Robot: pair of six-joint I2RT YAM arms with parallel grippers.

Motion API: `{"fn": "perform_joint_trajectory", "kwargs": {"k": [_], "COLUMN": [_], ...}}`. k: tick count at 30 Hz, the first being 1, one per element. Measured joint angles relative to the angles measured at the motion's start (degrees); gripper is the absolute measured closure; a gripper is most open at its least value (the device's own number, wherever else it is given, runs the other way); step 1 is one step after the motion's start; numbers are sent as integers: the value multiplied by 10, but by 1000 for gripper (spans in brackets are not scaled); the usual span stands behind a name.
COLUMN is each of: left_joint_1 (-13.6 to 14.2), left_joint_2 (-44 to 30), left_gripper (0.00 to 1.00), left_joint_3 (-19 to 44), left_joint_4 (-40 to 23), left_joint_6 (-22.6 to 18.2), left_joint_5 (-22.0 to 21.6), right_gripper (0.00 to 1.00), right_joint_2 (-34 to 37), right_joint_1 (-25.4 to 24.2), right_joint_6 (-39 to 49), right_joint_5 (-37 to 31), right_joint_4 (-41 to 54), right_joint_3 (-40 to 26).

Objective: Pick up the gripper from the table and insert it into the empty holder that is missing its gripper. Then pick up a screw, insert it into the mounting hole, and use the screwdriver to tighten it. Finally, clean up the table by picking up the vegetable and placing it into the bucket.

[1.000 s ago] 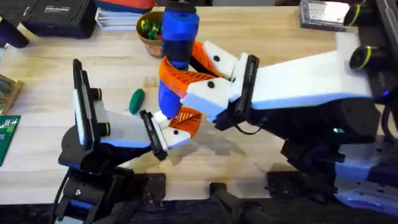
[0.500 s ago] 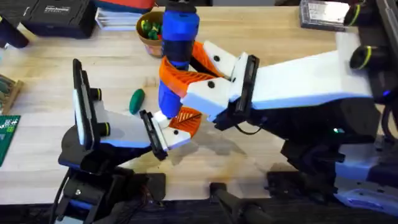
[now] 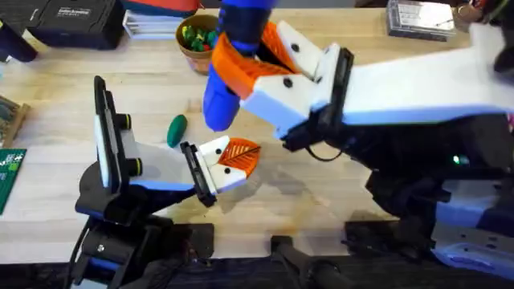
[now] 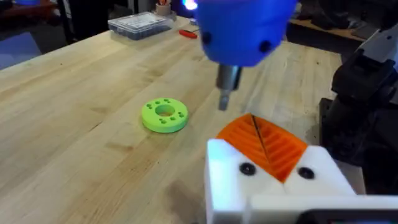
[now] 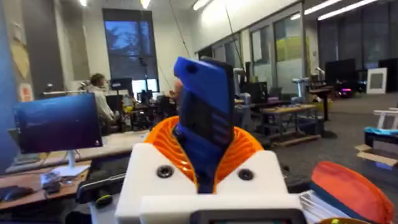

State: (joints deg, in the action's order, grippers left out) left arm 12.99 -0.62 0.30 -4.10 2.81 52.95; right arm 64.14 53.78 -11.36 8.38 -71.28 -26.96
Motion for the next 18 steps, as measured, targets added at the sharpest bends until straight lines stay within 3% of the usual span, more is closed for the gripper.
{"fn": "perform_joint_trajectory", "kwargs": {"k": [7,13,18], "left_joint_1": [0,0,0], "left_joint_2": [0,0,0], "left_gripper": [991,991,991], "left_joint_3": [0,0,0], "left_joint_4": [0,0,0], "left_joint_6": [0,0,0], "left_joint_5": [0,0,0], "right_gripper": [911,914,914], "right_joint_2": [0,0,24], "right_joint_1": [-45,-179,-300], "right_joint_6": [94,249,418], "right_joint_5": [3,-5,-52], "right_joint_4": [142,324,488], "right_joint_3": [-49,-108,-183]}}
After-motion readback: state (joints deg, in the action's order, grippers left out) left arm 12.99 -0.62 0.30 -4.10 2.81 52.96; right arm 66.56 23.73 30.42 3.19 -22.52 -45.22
